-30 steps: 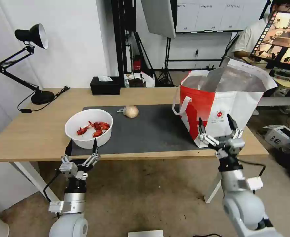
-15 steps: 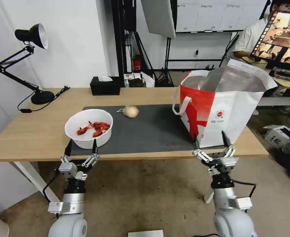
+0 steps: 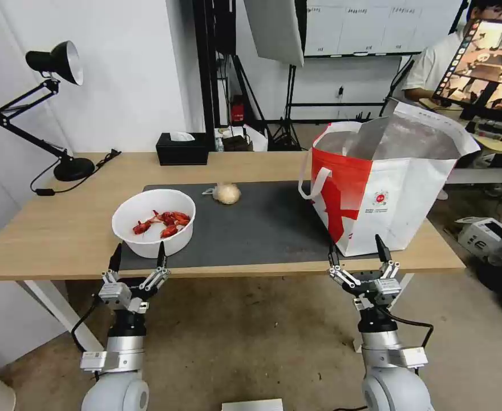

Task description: Pick up the trash from the table and place it into the takeout bag.

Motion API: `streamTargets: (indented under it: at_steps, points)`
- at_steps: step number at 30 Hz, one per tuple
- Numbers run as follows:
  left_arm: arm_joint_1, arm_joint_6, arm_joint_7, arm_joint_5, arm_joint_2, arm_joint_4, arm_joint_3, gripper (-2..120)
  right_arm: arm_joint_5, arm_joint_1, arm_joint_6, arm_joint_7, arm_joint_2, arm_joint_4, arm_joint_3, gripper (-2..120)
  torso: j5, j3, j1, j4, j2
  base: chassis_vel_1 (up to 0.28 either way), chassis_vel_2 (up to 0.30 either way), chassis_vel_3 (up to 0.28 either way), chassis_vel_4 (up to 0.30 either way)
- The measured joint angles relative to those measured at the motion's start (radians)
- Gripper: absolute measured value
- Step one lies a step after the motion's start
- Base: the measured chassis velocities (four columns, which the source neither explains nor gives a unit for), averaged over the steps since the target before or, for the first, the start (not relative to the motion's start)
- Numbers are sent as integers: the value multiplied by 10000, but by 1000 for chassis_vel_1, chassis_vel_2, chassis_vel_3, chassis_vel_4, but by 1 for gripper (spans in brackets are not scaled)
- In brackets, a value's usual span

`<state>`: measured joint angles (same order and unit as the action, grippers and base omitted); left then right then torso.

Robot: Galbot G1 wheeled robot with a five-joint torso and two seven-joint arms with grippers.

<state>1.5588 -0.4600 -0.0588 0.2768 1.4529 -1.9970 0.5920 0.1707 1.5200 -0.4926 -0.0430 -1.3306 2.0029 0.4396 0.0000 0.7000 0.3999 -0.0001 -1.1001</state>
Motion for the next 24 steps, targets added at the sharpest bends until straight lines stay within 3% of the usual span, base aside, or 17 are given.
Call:
streamTargets:
  at_steps: [9, 16, 24]
  points:
    - [111, -2, -19, -29, 33, -50, -41, 100, 722, -1104, 1156, -28, 853, -40, -1148, 100, 0, 1, 1, 1, 2, 0, 0, 0, 0]
    - [219, -14, -34, -82, 117, -93, -51, 100, 1975, -3086, 2565, -248, 1946, -555, -2584, 100, 3, 1, 1, 0, 2, 0, 0, 0, 0]
    - [229, -30, -37, -99, 227, -72, 12, 100, 3356, -5188, 3587, -444, 2437, -1155, -3692, 100, 0, 1, 1, 0, 2, 0, 0, 0, 0]
